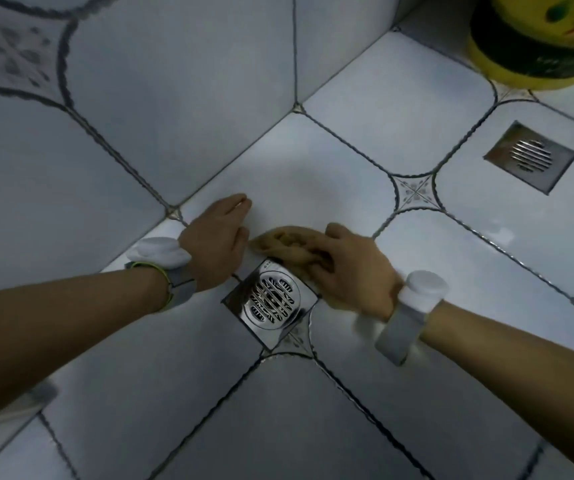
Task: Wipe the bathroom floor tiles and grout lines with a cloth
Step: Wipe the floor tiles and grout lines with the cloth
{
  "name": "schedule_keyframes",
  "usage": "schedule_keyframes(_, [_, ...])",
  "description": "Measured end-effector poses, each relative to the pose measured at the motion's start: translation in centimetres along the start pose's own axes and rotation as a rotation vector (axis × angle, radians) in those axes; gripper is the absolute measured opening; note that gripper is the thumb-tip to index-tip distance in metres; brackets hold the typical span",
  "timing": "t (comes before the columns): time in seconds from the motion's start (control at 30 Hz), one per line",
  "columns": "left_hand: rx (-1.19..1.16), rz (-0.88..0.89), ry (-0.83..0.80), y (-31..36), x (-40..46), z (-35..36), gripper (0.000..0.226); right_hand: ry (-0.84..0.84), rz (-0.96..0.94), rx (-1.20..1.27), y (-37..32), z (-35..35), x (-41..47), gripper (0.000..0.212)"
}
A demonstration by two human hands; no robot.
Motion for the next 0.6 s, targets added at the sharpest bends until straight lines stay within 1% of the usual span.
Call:
schedule_keyframes(0.07, [0.054,0.036,-0.037,0.6,0.2,0.9,0.052,0.179,0.084,-0.088,4.5,-3.6,2.7,0.024])
schedule_keyframes(0.1, [0.077,0.047,-0.047,0.9,0.2,1.2,0.053,0.297,0.168,-0.133,6.9,-5.8,4.4,0.018])
schedule_keyframes(0.13, [0.094,0.054,-0.054,1.2,0.3,1.4,0.053,0.411,0.280,-0.158,9.2,-8.0,5.7,0.018])
schedule_keyframes(0.17, [0.103,0.058,-0.052,1.4,0.5,1.5,0.053,0.482,0.381,-0.171,11.1,-9.5,6.8,0.020])
schedule_keyframes(0.2, [0.109,0.059,-0.048,1.6,0.8,1.5,0.053,0.507,0.448,-0.181,12.1,-10.1,7.4,0.021])
schedule_keyframes(0.27, [0.108,0.048,-0.038,1.7,1.4,1.3,0.053,0.493,0.486,-0.207,11.4,-9.3,7.2,0.023])
schedule_keyframes(0.33, [0.104,0.032,-0.025,1.5,2.1,1.1,0.053,0.468,0.395,-0.193,8.4,-7.2,5.5,0.025])
schedule_keyframes(0.37, [0.105,0.031,-0.021,1.5,2.4,1.0,0.053,0.415,0.323,-0.149,6.6,-5.5,4.1,0.028])
schedule_keyframes(0.43, [0.138,0.050,-0.036,1.7,2.7,1.1,0.054,0.212,0.171,-0.033,2.6,-1.7,0.1,0.033])
schedule_keyframes(0.5, [0.204,0.096,-0.065,2.1,2.6,1.8,0.055,0.023,0.030,0.051,-0.7,0.8,-4.4,0.025])
schedule_keyframes(0.53, [0.243,0.126,-0.073,2.4,2.5,2.1,0.056,-0.027,-0.013,0.075,-1.0,1.0,-5.6,0.023])
schedule_keyframes(0.57, [0.277,0.159,-0.076,2.7,2.5,2.4,0.058,-0.031,-0.010,0.081,-0.5,0.6,-5.8,0.025])
schedule_keyframes(0.6, [0.306,0.187,-0.079,3.0,2.5,2.5,0.061,-0.001,0.020,0.037,0.5,-0.4,-5.0,0.029])
Point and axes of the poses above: each hand's wrist, its own x-axis towards the middle knuckle, its own z-axis out of the palm, y = z × x, the point moved 4 cm from there along x, towards the middle knuckle, and after that the axes turned 13 degrees about x, right-handed, at the moved point
